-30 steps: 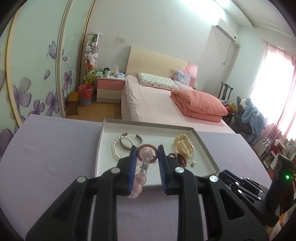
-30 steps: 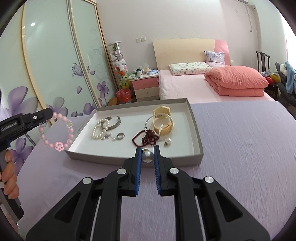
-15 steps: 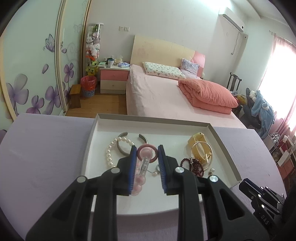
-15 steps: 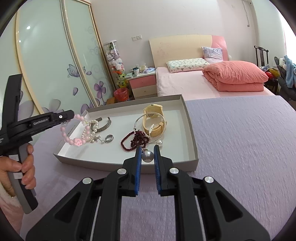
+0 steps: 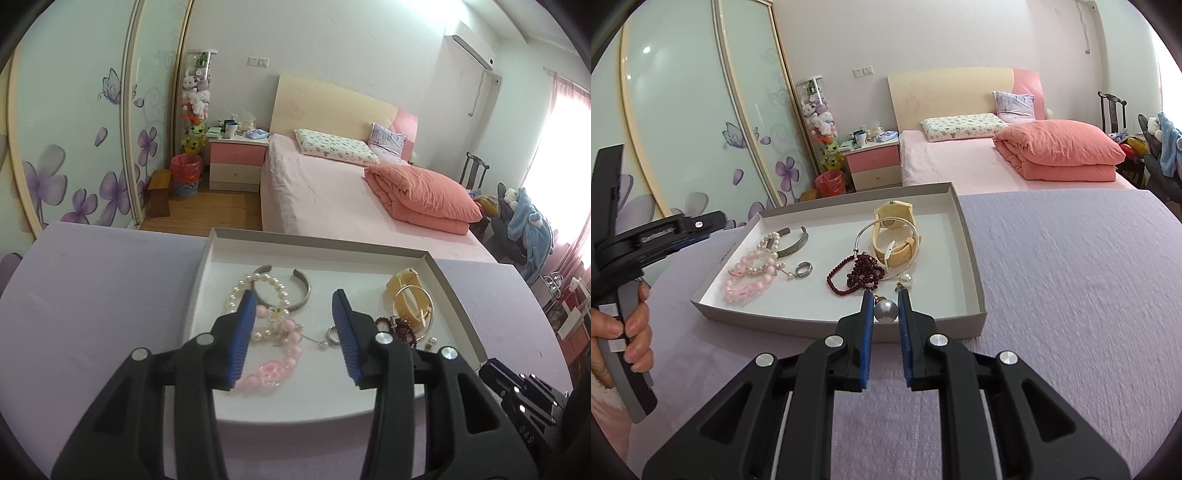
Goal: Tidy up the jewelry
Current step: 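Lower the pink bracelet and pearl earring into the tray and open both tools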
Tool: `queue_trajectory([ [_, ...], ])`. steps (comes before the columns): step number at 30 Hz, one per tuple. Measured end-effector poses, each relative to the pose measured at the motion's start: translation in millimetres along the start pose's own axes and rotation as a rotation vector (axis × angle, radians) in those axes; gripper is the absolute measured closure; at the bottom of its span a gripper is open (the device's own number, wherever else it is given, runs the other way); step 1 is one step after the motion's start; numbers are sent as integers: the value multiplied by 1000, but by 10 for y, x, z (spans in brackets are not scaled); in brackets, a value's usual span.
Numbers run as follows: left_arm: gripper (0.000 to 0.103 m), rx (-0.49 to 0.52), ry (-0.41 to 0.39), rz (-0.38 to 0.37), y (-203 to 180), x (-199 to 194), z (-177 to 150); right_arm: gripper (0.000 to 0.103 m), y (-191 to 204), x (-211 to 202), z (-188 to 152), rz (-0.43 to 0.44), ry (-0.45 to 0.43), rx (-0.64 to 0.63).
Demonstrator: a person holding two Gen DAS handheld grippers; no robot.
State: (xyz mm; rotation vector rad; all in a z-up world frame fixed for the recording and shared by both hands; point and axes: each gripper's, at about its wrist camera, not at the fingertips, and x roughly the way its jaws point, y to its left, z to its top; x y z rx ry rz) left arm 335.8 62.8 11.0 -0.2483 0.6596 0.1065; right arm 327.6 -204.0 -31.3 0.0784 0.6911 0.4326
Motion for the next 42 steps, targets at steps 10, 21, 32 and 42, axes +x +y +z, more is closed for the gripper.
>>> queue_trajectory([
  [10, 28, 18, -80, 56, 223, -456, -237, 89, 205, 129, 226, -61, -6, -84],
  [21, 20, 25, -103, 50, 335, -494, -491, 89, 390, 542, 406, -46, -17, -90],
  [32, 17, 23, -108, 37, 343, -504, -515, 88, 402, 623, 409, -70, -27, -79],
  [42, 11, 35, -97, 53, 296, -470, -545, 32, 333, 402, 429, -77, -89, -65],
])
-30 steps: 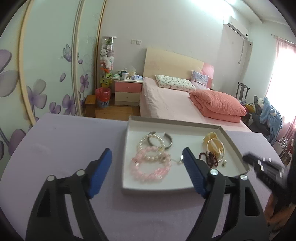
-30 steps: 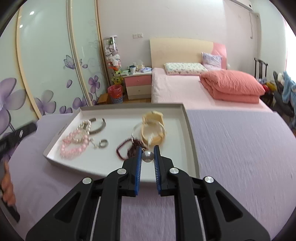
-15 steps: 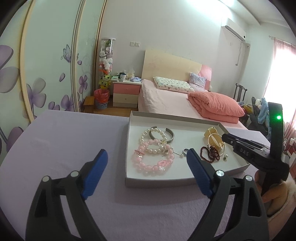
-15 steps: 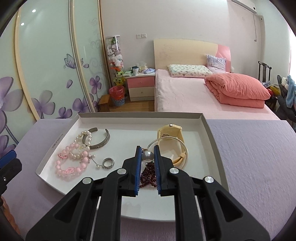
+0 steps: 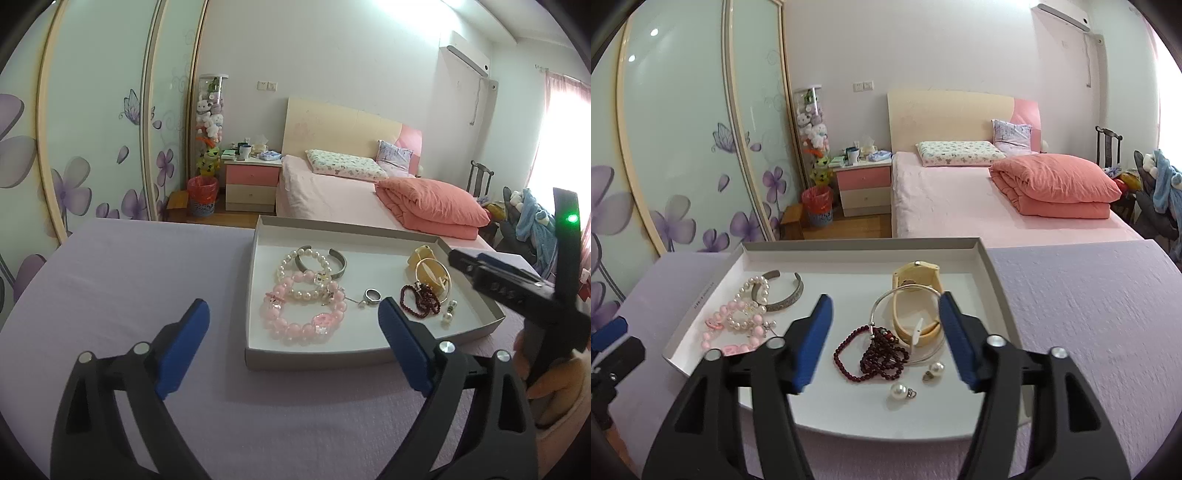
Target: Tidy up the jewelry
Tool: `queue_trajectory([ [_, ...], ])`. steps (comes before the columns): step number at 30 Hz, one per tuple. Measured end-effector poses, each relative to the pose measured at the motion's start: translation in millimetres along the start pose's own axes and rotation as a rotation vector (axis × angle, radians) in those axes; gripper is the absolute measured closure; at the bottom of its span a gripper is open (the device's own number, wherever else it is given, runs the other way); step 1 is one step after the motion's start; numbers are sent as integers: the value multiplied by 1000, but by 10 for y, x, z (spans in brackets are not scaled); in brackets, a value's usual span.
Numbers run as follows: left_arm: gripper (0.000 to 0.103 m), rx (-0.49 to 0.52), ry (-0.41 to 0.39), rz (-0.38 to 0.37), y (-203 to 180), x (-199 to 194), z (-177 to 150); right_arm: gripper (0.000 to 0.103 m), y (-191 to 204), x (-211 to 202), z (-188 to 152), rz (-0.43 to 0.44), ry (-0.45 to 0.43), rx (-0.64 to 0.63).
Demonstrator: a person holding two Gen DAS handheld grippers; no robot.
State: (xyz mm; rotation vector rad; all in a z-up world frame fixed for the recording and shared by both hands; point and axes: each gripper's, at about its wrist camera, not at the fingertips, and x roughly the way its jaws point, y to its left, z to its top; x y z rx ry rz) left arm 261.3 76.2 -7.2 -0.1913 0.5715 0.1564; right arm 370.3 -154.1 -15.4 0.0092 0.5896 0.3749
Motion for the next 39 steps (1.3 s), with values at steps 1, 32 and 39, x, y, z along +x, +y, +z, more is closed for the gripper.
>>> queue_trajectory([
  [1, 10, 1, 4, 0, -6, 4, -2, 30, -21, -15, 10, -2, -4, 0],
  [32, 4, 11, -113, -49, -127, -650, -289, 2, 98, -850, -537, 12, -112, -11],
  [39, 4, 28, -155, -45, -144, -690, -313, 2, 58, -919, -575, 7, -170, -6],
])
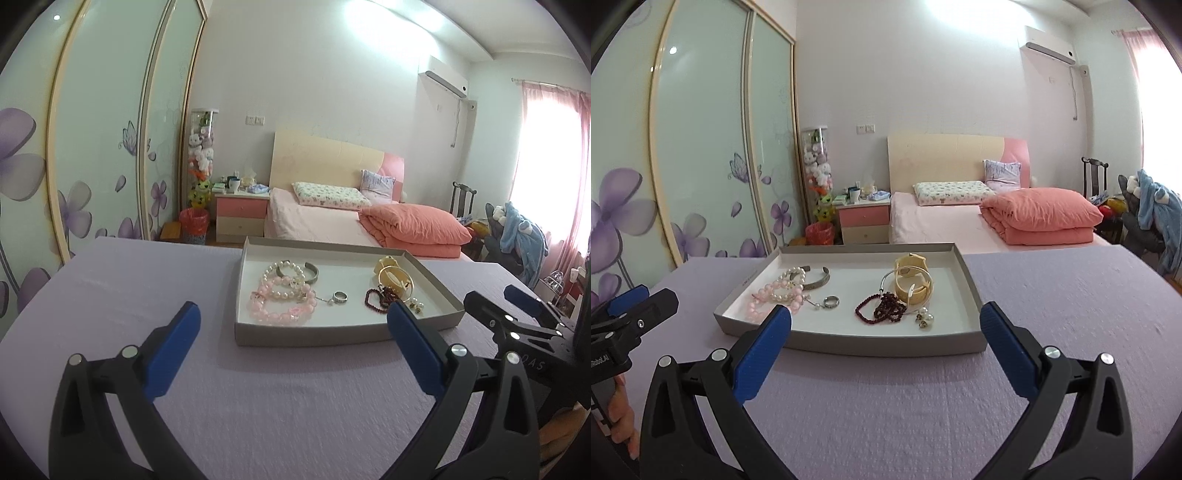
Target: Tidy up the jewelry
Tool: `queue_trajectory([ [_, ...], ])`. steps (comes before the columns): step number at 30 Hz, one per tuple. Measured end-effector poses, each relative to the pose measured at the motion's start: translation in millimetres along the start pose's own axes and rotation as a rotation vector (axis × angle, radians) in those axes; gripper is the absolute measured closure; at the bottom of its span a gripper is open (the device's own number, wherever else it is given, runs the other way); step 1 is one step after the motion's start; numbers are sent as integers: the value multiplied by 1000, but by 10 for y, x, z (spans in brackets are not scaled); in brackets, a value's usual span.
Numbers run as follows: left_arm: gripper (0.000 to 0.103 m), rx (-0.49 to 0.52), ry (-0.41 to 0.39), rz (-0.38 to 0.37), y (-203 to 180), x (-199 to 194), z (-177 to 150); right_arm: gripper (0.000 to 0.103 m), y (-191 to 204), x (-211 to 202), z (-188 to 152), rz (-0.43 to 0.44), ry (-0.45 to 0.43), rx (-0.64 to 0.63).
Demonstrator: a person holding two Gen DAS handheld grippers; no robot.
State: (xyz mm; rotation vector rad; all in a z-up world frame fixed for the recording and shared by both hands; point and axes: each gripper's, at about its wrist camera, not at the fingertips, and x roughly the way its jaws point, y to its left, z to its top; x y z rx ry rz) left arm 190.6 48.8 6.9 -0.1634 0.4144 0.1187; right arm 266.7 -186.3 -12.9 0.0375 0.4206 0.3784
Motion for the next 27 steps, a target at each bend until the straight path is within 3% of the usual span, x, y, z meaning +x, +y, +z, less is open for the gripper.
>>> queue_trajectory([
  [27, 4, 21, 8, -37, -38, 60, -105, 2, 48, 54, -165, -3, 51, -27],
])
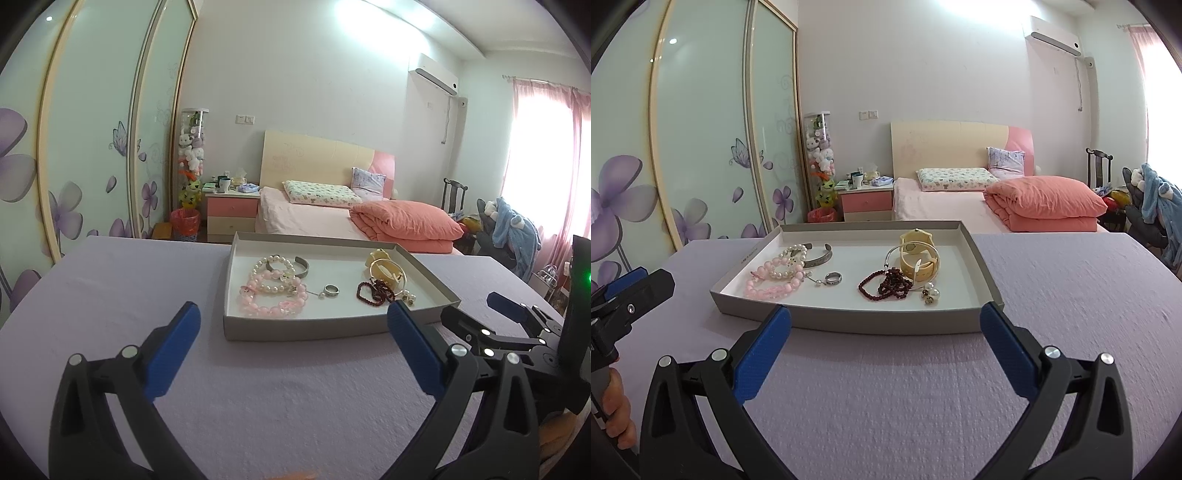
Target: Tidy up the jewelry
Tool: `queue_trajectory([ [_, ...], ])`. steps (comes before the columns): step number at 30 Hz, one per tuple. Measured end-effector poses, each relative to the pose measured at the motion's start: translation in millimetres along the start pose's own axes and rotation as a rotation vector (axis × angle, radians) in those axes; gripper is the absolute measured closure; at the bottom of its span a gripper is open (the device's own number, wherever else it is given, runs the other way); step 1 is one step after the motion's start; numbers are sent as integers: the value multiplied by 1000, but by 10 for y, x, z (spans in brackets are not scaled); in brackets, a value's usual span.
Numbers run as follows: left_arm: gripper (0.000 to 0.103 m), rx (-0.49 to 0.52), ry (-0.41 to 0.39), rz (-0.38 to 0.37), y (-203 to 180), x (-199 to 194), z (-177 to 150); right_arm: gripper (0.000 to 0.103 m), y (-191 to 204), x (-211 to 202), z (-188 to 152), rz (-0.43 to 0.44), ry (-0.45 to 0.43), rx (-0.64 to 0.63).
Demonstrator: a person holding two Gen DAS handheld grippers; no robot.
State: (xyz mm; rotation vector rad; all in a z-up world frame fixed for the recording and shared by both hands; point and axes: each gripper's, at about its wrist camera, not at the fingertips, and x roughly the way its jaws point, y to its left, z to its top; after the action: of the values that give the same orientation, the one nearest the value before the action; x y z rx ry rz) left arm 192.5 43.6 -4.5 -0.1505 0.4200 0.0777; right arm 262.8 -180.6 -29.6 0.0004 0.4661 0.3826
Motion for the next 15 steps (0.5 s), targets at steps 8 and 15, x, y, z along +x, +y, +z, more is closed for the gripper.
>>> queue_trajectory([
  [8, 4, -4, 1, -4, 6, 5, -14, 2, 10, -5, -6, 9, -3, -1],
  [15, 4, -1, 1, -1, 6, 5, -9, 2, 24, -9, -9, 10, -3, -3],
])
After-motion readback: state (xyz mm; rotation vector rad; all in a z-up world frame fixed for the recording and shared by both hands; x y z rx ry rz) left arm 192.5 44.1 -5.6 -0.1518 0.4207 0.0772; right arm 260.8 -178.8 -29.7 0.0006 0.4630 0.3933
